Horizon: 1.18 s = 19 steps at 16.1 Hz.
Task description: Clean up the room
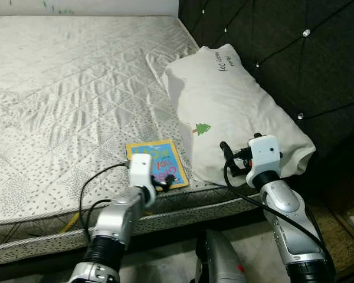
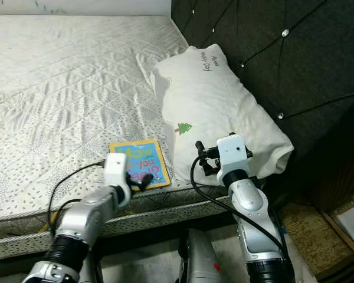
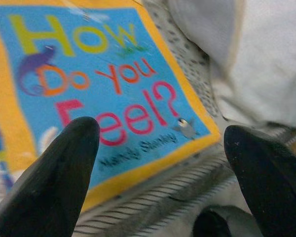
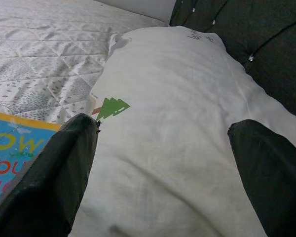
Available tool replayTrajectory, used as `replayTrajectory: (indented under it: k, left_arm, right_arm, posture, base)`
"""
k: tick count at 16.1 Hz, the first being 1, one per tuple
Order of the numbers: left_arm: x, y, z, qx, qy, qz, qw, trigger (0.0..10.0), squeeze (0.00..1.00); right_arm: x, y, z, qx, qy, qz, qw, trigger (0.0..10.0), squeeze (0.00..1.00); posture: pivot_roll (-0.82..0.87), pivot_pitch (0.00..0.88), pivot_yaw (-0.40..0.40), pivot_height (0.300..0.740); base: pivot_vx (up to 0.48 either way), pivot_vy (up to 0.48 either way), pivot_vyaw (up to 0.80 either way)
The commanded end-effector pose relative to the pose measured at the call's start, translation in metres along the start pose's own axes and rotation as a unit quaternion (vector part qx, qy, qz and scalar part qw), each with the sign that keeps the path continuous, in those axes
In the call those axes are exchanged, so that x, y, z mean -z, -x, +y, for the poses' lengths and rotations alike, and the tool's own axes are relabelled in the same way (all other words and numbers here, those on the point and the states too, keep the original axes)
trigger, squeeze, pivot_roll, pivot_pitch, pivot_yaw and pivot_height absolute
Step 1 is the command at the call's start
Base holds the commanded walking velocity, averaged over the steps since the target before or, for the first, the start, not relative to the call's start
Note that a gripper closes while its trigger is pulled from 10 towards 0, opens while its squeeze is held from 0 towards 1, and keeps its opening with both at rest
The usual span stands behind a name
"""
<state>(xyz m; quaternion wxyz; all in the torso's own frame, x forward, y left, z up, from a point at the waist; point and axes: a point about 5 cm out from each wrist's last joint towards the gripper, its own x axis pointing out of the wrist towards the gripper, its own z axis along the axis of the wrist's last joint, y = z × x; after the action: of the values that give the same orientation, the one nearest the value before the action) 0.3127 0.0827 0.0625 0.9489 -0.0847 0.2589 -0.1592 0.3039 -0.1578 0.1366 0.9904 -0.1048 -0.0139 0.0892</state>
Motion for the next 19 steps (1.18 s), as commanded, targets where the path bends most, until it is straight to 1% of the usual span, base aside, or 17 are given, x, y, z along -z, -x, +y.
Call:
replayTrajectory:
  k: [1,2,3,4,6,8,9,10,11,12,13,14,15,16,17,18,19]
  left_arm:
    - [-0.004,0.0,-0.009,0.012,-0.007,-0.005,1.0,10.0,1.0]
    - [-0.008,0.002,-0.008,0.004,-0.002,-0.018,1.0,10.0,1.0]
    - [-0.015,0.006,-0.003,-0.018,0.004,-0.044,0.999,10.0,1.0]
    - [-0.018,0.011,0.003,-0.036,0.002,-0.055,0.998,10.0,1.0]
    - [-0.02,0.029,0.027,-0.089,-0.017,-0.083,0.992,10.0,1.0]
    - [-0.017,0.044,0.041,-0.113,-0.011,-0.093,0.989,10.0,1.0]
    - [-0.016,0.054,0.048,-0.125,0.003,-0.106,0.986,10.0,1.0]
    - [-0.015,0.056,0.05,-0.131,0.007,-0.111,0.985,10.0,1.0]
    - [-0.015,0.064,0.055,-0.146,0.014,-0.118,0.982,10.0,0.69]
    - [-0.015,0.069,0.059,-0.155,0.013,-0.123,0.98,10.0,0.62]
    - [-0.014,0.076,0.062,-0.156,0.008,-0.121,0.98,10.0,0.61]
    - [-0.013,0.081,0.065,-0.156,0.004,-0.115,0.981,10.0,0.55]
    - [-0.008,0.083,0.067,-0.154,0.007,-0.096,0.983,10.0,0.3]
    - [-0.006,0.083,0.068,-0.153,0.009,-0.088,0.984,10.0,0.27]
    - [0.005,0.084,0.067,-0.143,0.026,-0.048,0.988,10.0,0.15]
    - [0.01,0.085,0.065,-0.135,0.028,-0.03,0.99,10.0,0.0]
    - [0.013,0.086,0.064,-0.129,0.034,-0.02,0.991,10.0,0.0]
  right_arm:
    - [-0.001,0.0,-0.001,0.003,0.001,-0.004,1.0,10.0,0.0]
    - [-0.001,0.0,0.0,0.003,0.001,-0.005,1.0,10.0,0.0]
    - [-0.002,0.0,0.0,0.003,0.0,-0.007,1.0,10.0,0.0]
    - [-0.003,0.001,-0.001,0.004,0.0,-0.008,1.0,10.0,0.0]
    - [-0.003,0.001,-0.001,0.003,0.001,-0.008,1.0,10.0,0.0]
    - [-0.002,0.0,0.0,-0.002,0.001,-0.007,1.0,10.0,0.0]
    - [-0.002,-0.003,0.002,-0.008,0.001,-0.008,1.0,10.0,0.0]
    - [-0.003,-0.004,0.003,-0.01,0.0,-0.009,1.0,10.0,0.0]
    - [-0.005,-0.007,0.005,-0.015,0.001,-0.013,1.0,10.0,0.0]
    - [-0.007,-0.008,0.006,-0.017,0.002,-0.016,1.0,10.0,0.0]
    - [-0.008,-0.009,0.005,-0.018,0.003,-0.017,1.0,10.0,0.0]
    - [-0.008,-0.01,0.004,-0.018,0.004,-0.018,1.0,10.0,0.0]
    - [-0.008,-0.01,0.003,-0.017,0.004,-0.018,1.0,10.0,0.0]
    - [-0.008,-0.01,0.003,-0.017,0.004,-0.019,1.0,10.0,0.0]
    - [-0.007,-0.009,0.004,-0.018,0.004,-0.019,1.0,10.0,0.0]
    - [-0.007,-0.009,0.005,-0.02,0.004,-0.019,1.0,10.0,0.0]
    - [-0.007,-0.008,0.006,-0.023,0.006,-0.02,1.0,10.0,0.0]
  posture:
    - [-0.05,0.098,-0.082,0.554]
    - [-0.06,0.096,-0.08,0.554]
    - [-0.06,0.097,-0.077,0.554]
    - [-0.06,0.097,-0.077,0.554]
    - [-0.05,0.099,-0.079,0.554]
    - [-0.03,0.102,-0.086,0.554]
    - [-0.01,0.102,-0.094,0.554]
    - [-0.01,0.102,-0.094,0.554]
    - [0.0,0.098,-0.099,0.554]
    - [0.0,0.098,-0.099,0.554]
    - [0.0,0.094,-0.099,0.554]
    - [0.0,0.093,-0.098,0.554]
    - [0.0,0.092,-0.096,0.554]
    - [0.0,0.092,-0.096,0.554]
    - [0.0,0.092,-0.096,0.554]
    - [0.0,0.092,-0.097,0.554]
    - [0.0,0.091,-0.099,0.554]
  base:
    - [0.0,0.0,0.0]
    - [0.0,0.0,0.0]
    - [0.0,0.0,0.0]
    - [0.0,0.0,0.0]
    - [0.0,0.0,0.0]
    - [0.0,0.0,0.0]
    - [0.0,0.0,0.0]
    - [0.0,0.0,0.0]
    - [0.0,0.0,0.0]
    - [0.0,0.0,0.0]
    - [0.0,0.0,0.0]
    - [0.0,0.0,0.0]
    - [0.0,0.0,0.0]
    - [0.0,0.0,0.0]
    - [0.0,0.0,0.0]
    - [0.0,0.0,0.0]
    - [0.0,0.0,0.0]
